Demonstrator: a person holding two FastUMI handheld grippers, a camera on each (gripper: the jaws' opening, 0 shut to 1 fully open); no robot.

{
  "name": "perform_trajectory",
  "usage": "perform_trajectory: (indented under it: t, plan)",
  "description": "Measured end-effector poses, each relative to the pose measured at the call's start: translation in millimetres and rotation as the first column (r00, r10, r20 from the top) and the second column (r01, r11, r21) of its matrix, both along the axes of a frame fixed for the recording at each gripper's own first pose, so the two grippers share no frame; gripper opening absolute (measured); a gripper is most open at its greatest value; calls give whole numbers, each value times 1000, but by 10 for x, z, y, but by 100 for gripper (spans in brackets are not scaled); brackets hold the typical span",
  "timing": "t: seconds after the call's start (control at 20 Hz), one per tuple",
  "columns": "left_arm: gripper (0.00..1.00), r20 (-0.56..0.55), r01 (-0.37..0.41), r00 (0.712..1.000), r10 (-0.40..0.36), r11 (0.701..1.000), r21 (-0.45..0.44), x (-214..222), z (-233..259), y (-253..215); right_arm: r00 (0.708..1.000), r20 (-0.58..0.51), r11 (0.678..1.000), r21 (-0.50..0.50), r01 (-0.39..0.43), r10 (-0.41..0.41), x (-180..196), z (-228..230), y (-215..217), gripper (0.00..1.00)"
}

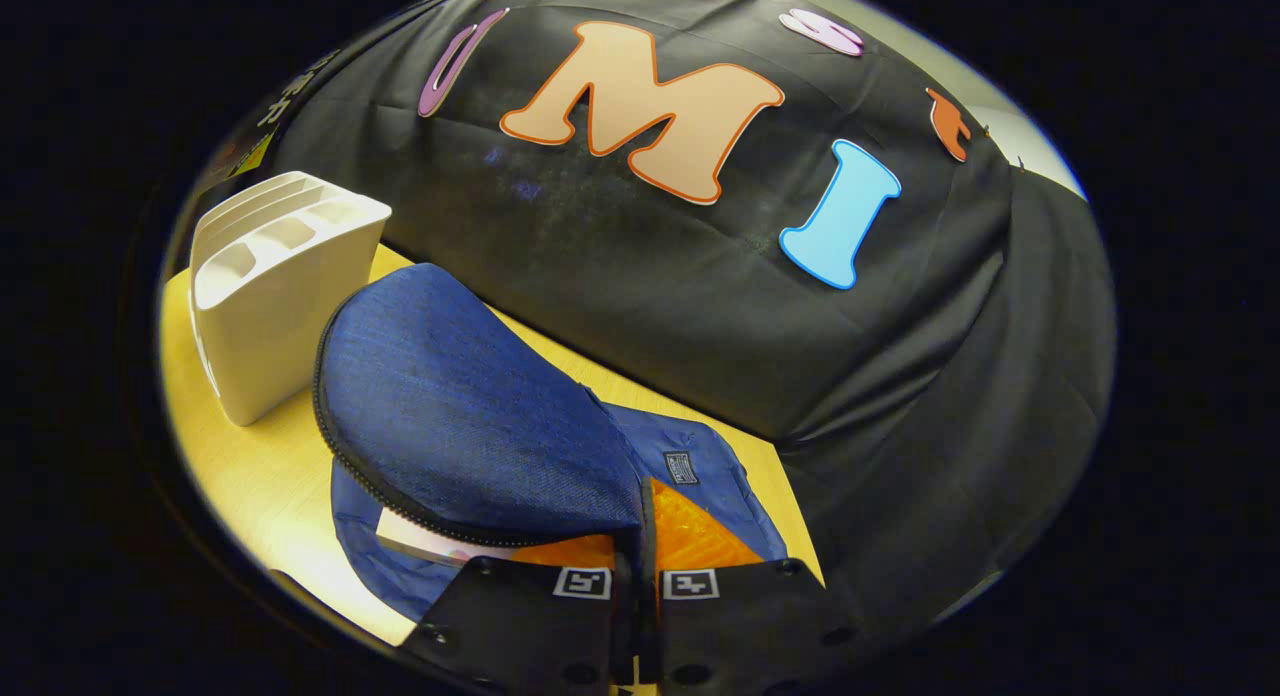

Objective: Open the schoolbag, grab two books from the bookshelf and put them into the schoolbag.

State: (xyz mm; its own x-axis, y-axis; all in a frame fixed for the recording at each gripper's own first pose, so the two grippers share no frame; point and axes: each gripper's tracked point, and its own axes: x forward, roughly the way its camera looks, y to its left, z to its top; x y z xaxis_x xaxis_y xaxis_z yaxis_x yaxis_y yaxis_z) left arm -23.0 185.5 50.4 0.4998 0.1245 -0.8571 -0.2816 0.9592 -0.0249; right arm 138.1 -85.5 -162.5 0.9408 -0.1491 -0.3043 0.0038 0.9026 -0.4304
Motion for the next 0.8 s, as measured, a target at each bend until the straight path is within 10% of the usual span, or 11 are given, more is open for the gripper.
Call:
perform_trajectory:
  t: [0.8]
  plan:
    - [36, 241, 199, 965, -101, 880, -431, 617, -726, -2036, 1000, 17, 991, 135, -2, -1, -13, 102, -112, 7]
